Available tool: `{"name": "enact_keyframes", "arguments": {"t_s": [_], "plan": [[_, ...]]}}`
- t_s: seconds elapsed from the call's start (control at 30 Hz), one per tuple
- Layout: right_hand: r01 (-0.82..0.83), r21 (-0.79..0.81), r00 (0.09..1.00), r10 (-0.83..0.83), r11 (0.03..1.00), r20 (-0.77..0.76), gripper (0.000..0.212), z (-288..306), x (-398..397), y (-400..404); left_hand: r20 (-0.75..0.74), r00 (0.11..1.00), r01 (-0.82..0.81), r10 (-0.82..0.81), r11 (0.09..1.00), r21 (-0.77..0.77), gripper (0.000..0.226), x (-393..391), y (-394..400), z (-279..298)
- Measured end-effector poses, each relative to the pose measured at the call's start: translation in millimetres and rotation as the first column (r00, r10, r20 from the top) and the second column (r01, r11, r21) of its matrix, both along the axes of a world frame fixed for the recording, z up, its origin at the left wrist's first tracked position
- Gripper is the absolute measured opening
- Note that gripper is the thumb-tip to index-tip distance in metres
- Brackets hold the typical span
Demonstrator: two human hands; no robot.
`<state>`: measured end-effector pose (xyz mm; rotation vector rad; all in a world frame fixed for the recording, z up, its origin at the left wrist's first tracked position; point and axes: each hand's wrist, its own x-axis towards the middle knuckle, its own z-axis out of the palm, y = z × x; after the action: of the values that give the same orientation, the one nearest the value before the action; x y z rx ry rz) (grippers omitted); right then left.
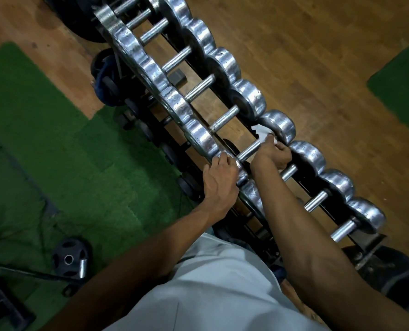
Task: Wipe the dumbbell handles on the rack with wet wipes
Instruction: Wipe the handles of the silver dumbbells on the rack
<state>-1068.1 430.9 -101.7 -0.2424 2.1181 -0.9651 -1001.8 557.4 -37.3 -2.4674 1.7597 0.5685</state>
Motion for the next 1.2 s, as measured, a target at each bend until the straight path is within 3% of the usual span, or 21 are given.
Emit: {"name": "enact_keyframes", "arguments": {"t_s": [0.2,0.3,0.4,0.47,0.67,0.73,0.83,0.9,1.07,1.2], "plan": [[0.034,0.095,0.991,-0.045,0.995,0.126,0.006,-1.5,-10.7,-1.6,-0.024,1.0,-0.011,0.012,1.0,0.019,0.054,-0.1,0.8,-1.8],[-0.1,0.116,0.941,0.056,0.988,0.335,0.011,-5.2,-21.1,-1.8,-0.032,0.999,-0.017,0.018,1.0,0.019,0.056,0.1,0.4,-3.2],[0.011,0.15,0.859,-0.086,0.989,0.505,0.008,-7.3,-28.6,-10.9,-0.046,0.999,-0.023,0.024,1.0,0.017,0.059,0.1,1.4,-4.0],[-0.041,0.096,0.801,-0.025,0.994,0.598,0.016,-1.5,-28.4,-12.1,-0.05,0.999,-0.011,0.012,1.0,0.01,0.061,0.2,1.7,-4.7],[-0.003,0.056,0.613,-0.042,0.998,0.789,0.06,10.9,-29.4,-14.8,-0.046,0.999,-0.009,0.01,1.0,0.019,0.061,1.3,2.3,-4.7],[-0.016,0.054,0.59,-0.034,0.998,0.807,0.052,11.2,-28.1,-16.8,-0.047,0.999,-0.007,0.008,1.0,0.021,0.061,1.8,1.7,-5.0],[-0.047,0.03,0.568,0.002,0.998,0.823,0.024,5.0,-28.5,-20.5,-0.049,0.999,0.002,0.0,1.0,0.031,0.061,2.7,0.8,-4.7],[-0.11,0.013,0.57,0.053,0.994,0.82,0.022,0.3,-29.0,-22.2,-0.046,0.999,0.005,-0.003,0.999,0.036,0.06,3.1,0.7,-3.4],[-0.351,0.055,0.679,0.214,0.935,0.702,0.019,-1.1,-19.2,-31.5,-0.04,0.999,0.004,-0.003,0.999,0.035,0.058,2.4,0.2,-2.4],[-0.323,0.121,0.801,0.203,0.938,0.563,0.028,-8.8,-4.8,-34.4,-0.03,1.0,0.003,-0.002,0.999,0.038,0.056,2.2,0.4,-2.7]]}}
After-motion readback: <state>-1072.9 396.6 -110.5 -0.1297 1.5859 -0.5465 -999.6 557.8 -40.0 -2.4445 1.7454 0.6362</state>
